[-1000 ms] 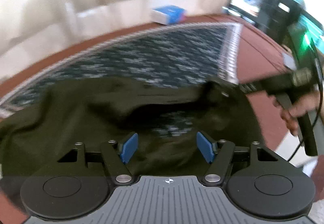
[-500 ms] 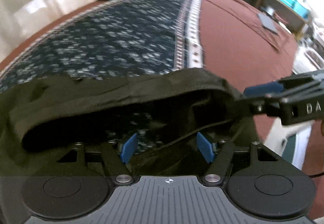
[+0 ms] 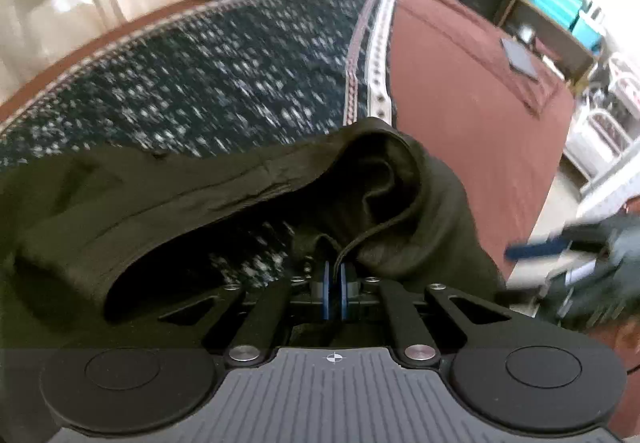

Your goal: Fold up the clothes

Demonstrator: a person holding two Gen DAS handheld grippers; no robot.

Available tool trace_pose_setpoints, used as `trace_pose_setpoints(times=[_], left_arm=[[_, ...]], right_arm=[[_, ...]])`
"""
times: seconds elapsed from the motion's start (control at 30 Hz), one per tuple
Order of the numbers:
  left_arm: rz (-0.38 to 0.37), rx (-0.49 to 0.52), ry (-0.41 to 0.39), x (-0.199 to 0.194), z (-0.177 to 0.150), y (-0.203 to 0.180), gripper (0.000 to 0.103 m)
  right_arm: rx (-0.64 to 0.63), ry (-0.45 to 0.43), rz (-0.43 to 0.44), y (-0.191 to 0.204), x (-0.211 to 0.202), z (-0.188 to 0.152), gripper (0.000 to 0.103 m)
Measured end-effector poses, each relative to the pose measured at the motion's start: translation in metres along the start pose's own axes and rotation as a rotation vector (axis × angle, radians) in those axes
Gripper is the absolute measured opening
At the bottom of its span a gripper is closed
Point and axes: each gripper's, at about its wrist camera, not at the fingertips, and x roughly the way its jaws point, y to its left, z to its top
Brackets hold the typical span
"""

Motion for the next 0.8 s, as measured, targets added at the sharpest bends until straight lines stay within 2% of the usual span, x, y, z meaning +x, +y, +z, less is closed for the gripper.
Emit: trace_pose_setpoints(times=[0.13, 0.2, 0.27, 0.3, 0.4, 0.5, 0.6, 0.67, 0.73, 0.8], left_arm=[[0.0, -0.024, -0.003, -0.002, 0.006, 0.007, 0.0], [-0.008, -0.012, -0.008, -0.003, 0.006, 0.006, 0.0], [-0.017, 0.007, -0.017, -0.004, 0.005, 0.006, 0.0], [-0.016, 0.011, -0.027, -0.006, 0.005, 0.008, 0.0], [-0.015, -0.002, -0.061, -0.016, 0.007, 0.019, 0.0], [-0.025, -0.053, -0.124, -0.04, 0.012, 0.041, 0.0], [0.005, -0.066, -0.228, -0.08, 0.019, 0.068, 0.0], [0.039, -0.087, -0.308, -0.112, 0.019, 0.09, 0.0], [0.097, -0.127, -0.379, -0.145, 0.014, 0.115, 0.0], [0.178, -0.169, -0.422, -0.175, -0.001, 0.141, 0.0]], right_arm=[[-0.08, 0.031, -0.041, 0.004, 0.019, -0.019, 0.075], [-0.108, 0.035, -0.049, 0.009, 0.025, -0.022, 0.068], [-0.12, 0.056, -0.028, 0.012, 0.024, -0.02, 0.006], [-0.085, 0.069, -0.001, 0.011, 0.021, -0.017, 0.005], [-0.011, 0.031, 0.072, 0.017, -0.006, -0.012, 0.003], [0.01, -0.033, 0.209, 0.042, -0.049, 0.004, 0.003], [-0.04, -0.129, 0.365, 0.083, -0.09, 0.038, 0.003], [-0.12, -0.21, 0.438, 0.116, -0.108, 0.068, 0.003], [-0.194, -0.268, 0.488, 0.145, -0.111, 0.098, 0.003], [-0.241, -0.29, 0.538, 0.174, -0.096, 0.128, 0.003]])
